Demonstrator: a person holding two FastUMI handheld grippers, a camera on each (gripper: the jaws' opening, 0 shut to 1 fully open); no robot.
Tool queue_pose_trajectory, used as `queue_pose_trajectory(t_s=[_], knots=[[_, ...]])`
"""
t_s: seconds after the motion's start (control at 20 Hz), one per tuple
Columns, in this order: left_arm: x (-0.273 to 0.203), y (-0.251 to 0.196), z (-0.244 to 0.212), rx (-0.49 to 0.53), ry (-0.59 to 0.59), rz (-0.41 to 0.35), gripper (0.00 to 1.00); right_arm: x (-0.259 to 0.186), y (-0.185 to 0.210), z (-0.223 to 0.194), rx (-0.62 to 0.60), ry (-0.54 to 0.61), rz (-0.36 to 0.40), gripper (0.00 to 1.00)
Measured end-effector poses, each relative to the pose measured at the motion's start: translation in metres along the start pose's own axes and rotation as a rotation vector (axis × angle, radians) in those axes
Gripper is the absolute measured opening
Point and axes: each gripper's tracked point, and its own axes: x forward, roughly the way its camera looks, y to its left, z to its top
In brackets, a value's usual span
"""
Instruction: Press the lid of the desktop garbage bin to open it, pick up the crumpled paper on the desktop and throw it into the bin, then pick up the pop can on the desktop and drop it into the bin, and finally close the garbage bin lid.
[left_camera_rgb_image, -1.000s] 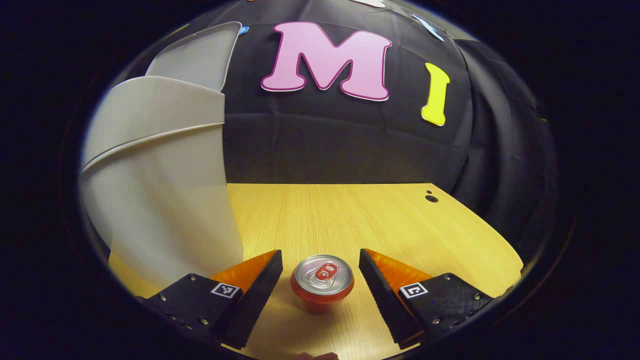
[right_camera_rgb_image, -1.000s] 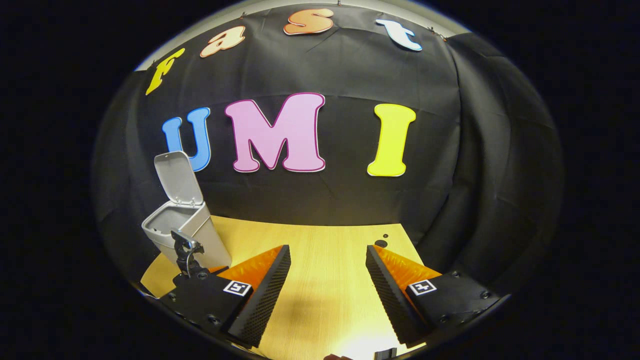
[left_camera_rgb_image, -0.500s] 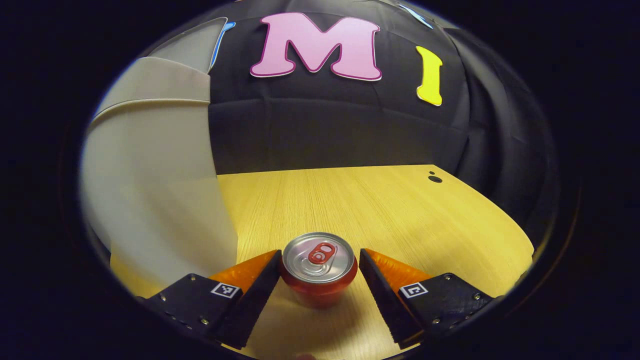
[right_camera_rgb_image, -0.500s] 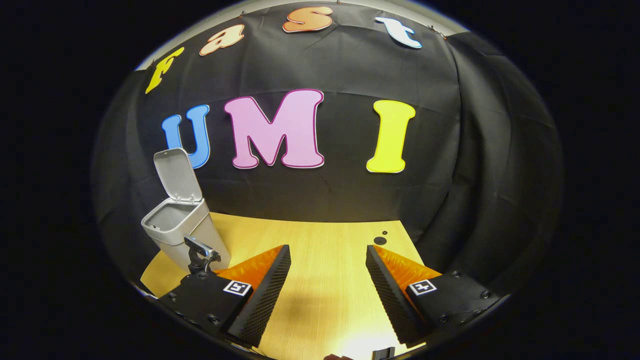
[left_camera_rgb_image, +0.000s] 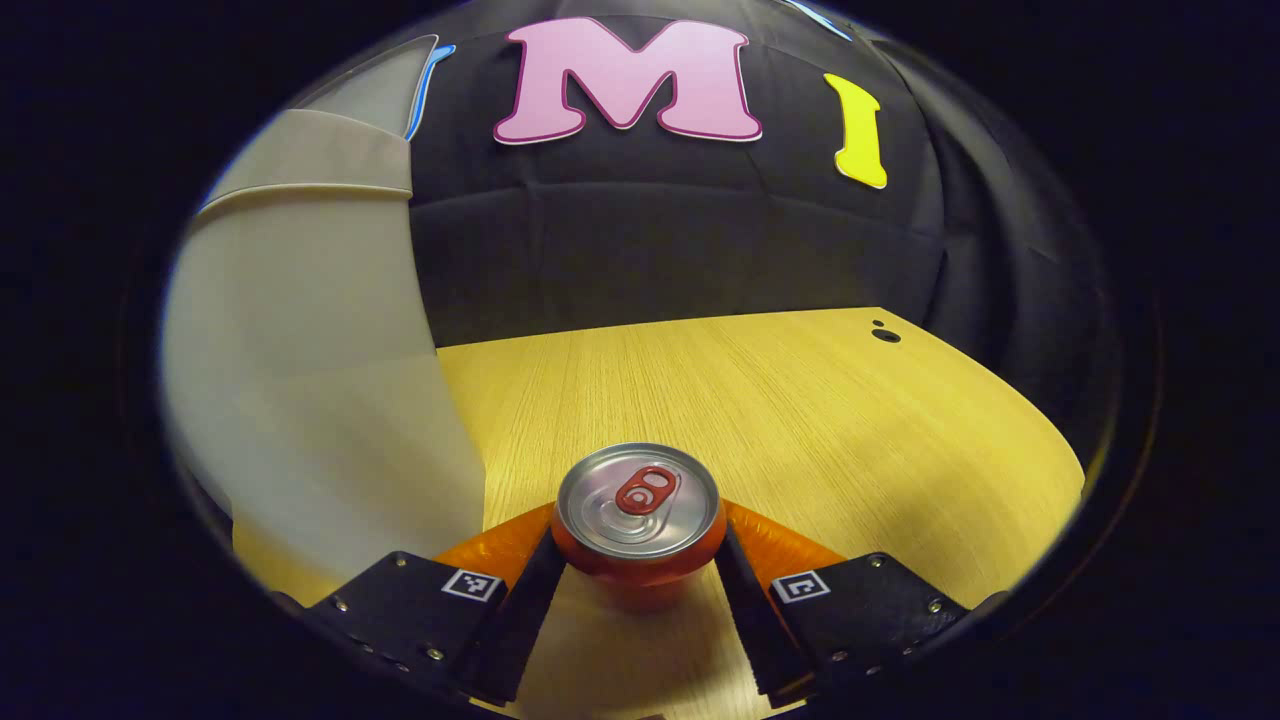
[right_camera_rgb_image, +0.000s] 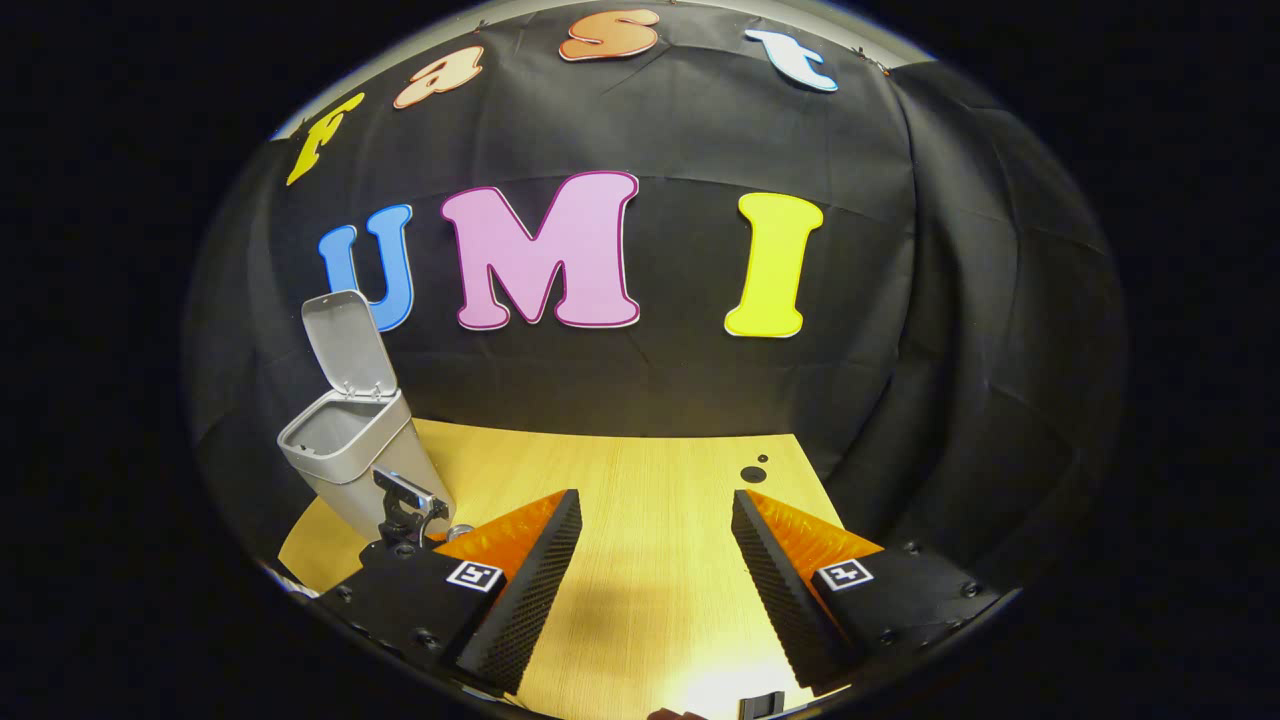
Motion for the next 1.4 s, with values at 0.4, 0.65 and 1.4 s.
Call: queue_pose_trajectory(t_s=[0.4, 0.65, 1.4], knots=[[-0.041, -0.007, 0.075, -0.01, -0.126, -0.031, 0.82, -0.004, 0.007, 0.005, 0.021, -0.029, 0.02, 0.98], [-0.088, 0.009, 0.163, -0.096, -0.222, -0.036, 0.82, -0.008, 0.014, 0.009, 0.056, -0.059, 0.042, 0.98], [-0.201, 0.187, 0.298, -0.048, -0.4, 0.261, 0.81, -0.035, 0.026, -0.008, 0.105, -0.097, 0.087, 0.98]])
